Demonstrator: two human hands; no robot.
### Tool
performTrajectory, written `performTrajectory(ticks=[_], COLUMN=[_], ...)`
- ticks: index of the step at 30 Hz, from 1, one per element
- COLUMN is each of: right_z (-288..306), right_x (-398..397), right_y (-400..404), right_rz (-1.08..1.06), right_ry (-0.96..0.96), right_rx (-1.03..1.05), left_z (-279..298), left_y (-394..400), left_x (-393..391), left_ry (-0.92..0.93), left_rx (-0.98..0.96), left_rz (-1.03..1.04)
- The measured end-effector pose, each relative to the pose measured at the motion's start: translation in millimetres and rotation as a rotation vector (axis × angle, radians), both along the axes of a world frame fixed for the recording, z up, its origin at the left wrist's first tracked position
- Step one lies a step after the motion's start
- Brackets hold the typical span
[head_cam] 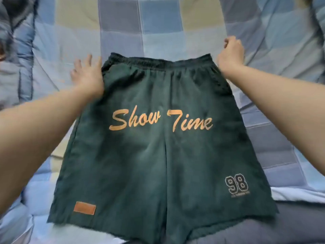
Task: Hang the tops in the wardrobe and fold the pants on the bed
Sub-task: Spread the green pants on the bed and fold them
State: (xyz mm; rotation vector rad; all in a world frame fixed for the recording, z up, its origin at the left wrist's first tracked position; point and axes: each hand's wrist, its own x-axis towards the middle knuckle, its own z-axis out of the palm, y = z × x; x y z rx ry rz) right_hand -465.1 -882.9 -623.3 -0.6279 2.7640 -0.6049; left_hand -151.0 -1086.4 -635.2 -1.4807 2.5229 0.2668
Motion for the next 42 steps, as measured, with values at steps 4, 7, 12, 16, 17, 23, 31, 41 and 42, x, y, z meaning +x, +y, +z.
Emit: performTrajectory(ticks=[4,7,12,16,17,23,31,41,42], right_z=[-36.2,-52.6,-54.9,-48.5,-46.0,-40.3,-1.2,59.5,51.6], right_x=[19.5,31.7,73.1,94.6,92.5,42.4,88.2,133.4,118.8], right_y=[62.6,128.3,222.0,277.9,289.4,351.6,360.9,273.9,259.7], right_rz=[-0.092,-0.234,-0.21,-0.047,0.004,-0.215,0.139,0.347,0.236], right_ry=[-0.121,-0.189,-0.342,-0.593,-0.614,-0.467,-0.614,-0.688,-0.645], right_rx=[0.052,0.075,0.087,0.179,0.154,0.036,0.173,0.06,0.028], left_z=[-28.5,-42.1,-67.2,-66.9,-65.2,-65.8,-27.6,3.8,2.1], left_y=[94.3,167.9,246.3,260.6,263.7,272.9,322.1,367.3,367.2], left_x=[3.9,7.6,30.4,26.3,23.7,17.2,-39.0,-76.3,-71.9], left_ry=[0.064,0.081,-0.122,-0.085,-0.066,-0.1,-0.133,0.356,0.355], left_rx=[-0.003,0.071,0.195,0.191,0.184,0.162,0.258,1.071,1.071], left_rz=[-0.465,-0.704,-0.692,-0.571,-0.557,-0.56,-0.466,0.257,0.239])
